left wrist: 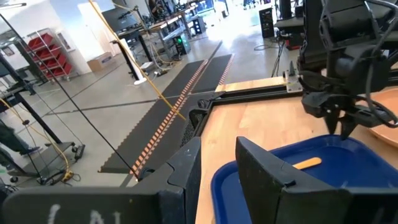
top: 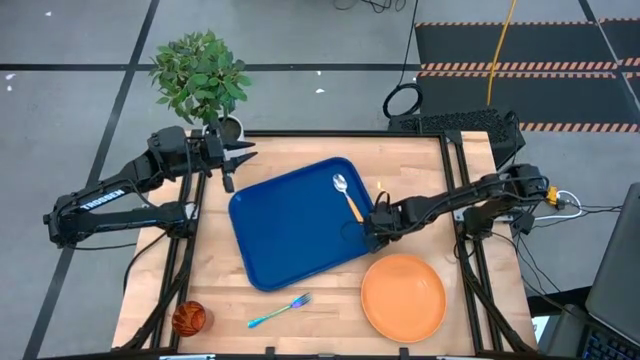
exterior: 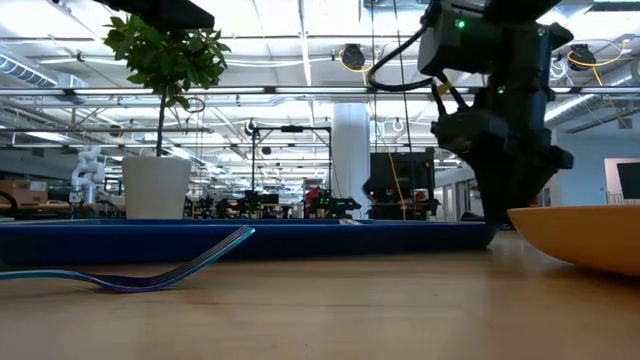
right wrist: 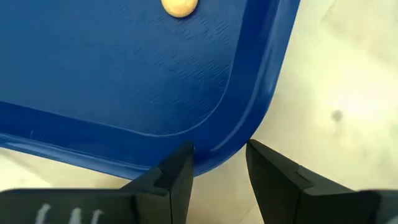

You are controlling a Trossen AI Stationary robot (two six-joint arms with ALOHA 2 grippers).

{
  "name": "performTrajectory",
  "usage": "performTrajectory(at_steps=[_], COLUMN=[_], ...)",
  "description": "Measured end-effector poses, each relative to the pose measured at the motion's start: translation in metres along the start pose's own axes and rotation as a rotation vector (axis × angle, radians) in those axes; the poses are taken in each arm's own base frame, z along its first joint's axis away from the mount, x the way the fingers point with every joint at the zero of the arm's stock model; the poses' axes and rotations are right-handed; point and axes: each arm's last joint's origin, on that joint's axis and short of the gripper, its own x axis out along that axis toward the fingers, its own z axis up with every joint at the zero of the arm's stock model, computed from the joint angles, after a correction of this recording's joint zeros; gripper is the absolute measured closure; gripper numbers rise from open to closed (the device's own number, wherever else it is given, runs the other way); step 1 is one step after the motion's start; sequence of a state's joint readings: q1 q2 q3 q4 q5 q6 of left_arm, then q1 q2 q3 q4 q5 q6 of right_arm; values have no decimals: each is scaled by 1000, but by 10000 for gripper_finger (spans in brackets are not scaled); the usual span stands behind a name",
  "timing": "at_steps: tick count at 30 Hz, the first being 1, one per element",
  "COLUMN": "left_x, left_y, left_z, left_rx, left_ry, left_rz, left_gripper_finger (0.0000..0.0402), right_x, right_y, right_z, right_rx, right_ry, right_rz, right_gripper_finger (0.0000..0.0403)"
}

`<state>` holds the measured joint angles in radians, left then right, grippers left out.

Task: Pick and place plate/cup/fork/spoon on tray
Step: Adjust the serving tray

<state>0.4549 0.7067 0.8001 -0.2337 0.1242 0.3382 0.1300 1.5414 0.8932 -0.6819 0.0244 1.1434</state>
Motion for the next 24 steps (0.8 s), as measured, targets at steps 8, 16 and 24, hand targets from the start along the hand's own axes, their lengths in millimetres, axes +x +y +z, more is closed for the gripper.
performTrajectory(at_steps=[8, 16, 24], left_x=[0, 0, 0], left_y=[0, 0, 0], left_z=[0, 0, 1], left_rx=[-1, -2, -1], left_ry=[0, -3, -7], left_rz=[0, 0, 2], left_gripper_finger=[298, 298, 298], right_x=[-1, -10, -45], right_y=[7, 4, -14], right_z=[-17, -12, 20], right_rx=[13, -36, -106], right_ry=[33, 18, -227], right_rz=[12, 46, 67], right_gripper_finger=[264, 264, 264])
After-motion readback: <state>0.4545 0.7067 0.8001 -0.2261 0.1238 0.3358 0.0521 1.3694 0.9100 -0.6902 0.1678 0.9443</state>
